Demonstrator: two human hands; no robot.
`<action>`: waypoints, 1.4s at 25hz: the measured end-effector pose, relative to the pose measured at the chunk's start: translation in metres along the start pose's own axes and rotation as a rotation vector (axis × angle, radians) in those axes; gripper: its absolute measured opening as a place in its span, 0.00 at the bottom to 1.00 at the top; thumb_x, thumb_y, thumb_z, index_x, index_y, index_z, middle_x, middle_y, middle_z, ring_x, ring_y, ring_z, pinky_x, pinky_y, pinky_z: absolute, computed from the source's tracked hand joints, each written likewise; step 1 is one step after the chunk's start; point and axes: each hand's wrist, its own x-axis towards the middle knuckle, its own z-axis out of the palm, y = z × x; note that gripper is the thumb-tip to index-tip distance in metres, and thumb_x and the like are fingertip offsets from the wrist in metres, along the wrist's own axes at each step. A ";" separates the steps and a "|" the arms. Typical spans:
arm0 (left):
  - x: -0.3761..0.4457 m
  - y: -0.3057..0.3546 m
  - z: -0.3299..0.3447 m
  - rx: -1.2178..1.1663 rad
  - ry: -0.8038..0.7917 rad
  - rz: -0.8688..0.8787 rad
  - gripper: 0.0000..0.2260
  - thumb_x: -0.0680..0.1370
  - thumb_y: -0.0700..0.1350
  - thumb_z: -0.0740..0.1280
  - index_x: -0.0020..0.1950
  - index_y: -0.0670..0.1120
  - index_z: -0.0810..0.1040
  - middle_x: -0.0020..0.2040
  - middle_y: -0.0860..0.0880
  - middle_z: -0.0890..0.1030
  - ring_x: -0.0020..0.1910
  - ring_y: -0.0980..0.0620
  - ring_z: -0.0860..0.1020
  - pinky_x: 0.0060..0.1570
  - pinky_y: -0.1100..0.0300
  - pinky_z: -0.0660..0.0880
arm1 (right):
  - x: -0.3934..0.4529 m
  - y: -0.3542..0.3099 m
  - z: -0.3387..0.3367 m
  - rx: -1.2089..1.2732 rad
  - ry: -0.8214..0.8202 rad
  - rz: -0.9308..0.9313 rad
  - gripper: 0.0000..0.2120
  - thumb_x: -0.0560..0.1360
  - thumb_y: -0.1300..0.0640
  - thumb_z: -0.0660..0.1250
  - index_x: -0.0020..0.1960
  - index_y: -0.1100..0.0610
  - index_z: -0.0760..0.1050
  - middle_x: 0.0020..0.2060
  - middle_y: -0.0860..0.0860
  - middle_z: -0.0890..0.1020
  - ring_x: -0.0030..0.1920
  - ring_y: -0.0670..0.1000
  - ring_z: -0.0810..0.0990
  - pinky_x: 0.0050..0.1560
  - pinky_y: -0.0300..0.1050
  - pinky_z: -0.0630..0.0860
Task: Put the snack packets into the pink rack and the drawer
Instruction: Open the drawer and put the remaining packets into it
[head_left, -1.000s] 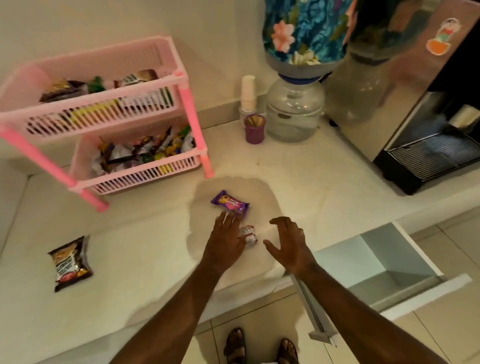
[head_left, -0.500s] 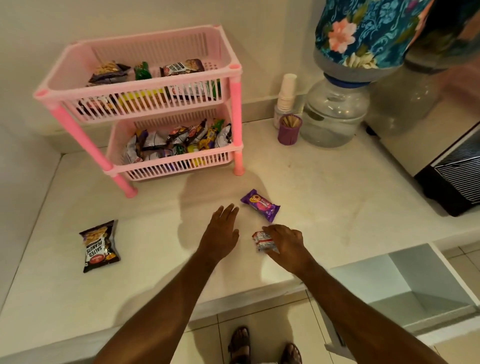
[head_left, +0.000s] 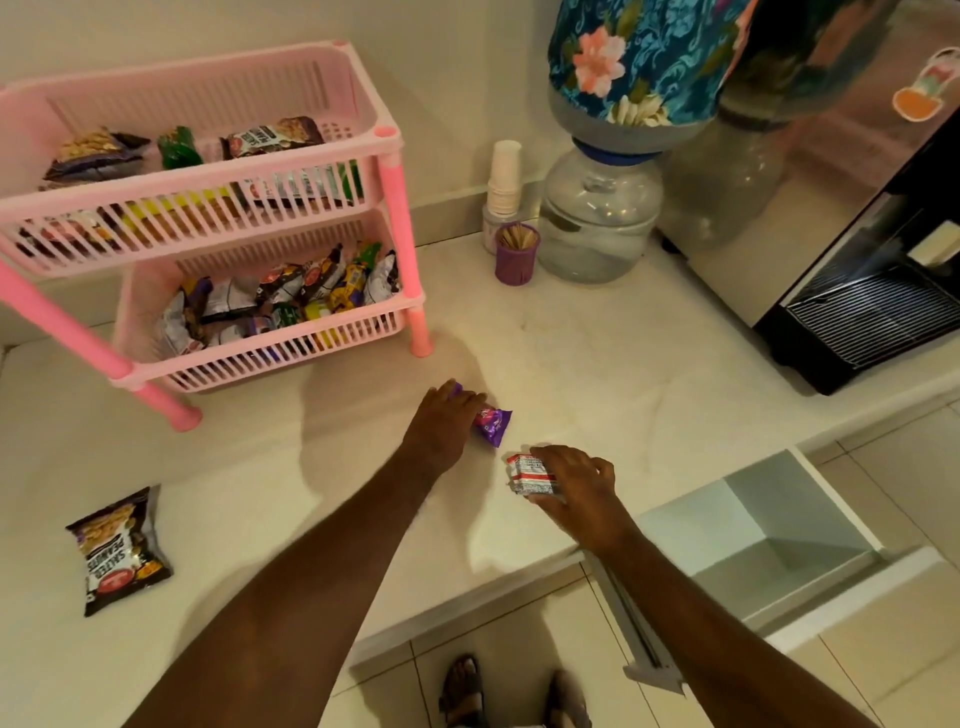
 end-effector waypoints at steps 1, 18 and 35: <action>0.003 0.001 0.001 0.017 0.000 -0.007 0.28 0.81 0.39 0.62 0.81 0.49 0.60 0.79 0.47 0.65 0.80 0.42 0.58 0.78 0.47 0.56 | -0.004 0.007 -0.006 0.025 0.021 0.030 0.32 0.73 0.44 0.74 0.74 0.46 0.68 0.70 0.44 0.75 0.69 0.47 0.73 0.68 0.47 0.59; 0.014 0.165 -0.011 -0.301 0.090 -0.009 0.18 0.71 0.54 0.72 0.55 0.45 0.77 0.48 0.47 0.78 0.45 0.44 0.79 0.48 0.53 0.73 | -0.117 0.153 -0.074 0.200 0.181 0.545 0.33 0.67 0.43 0.77 0.68 0.49 0.71 0.59 0.48 0.81 0.58 0.50 0.79 0.61 0.59 0.76; 0.021 0.352 0.109 -0.713 -0.245 -0.176 0.31 0.73 0.55 0.76 0.70 0.45 0.67 0.59 0.47 0.78 0.57 0.49 0.80 0.47 0.62 0.76 | -0.110 0.263 -0.050 0.053 -0.246 0.704 0.33 0.70 0.47 0.76 0.67 0.57 0.67 0.56 0.54 0.79 0.53 0.54 0.77 0.48 0.49 0.77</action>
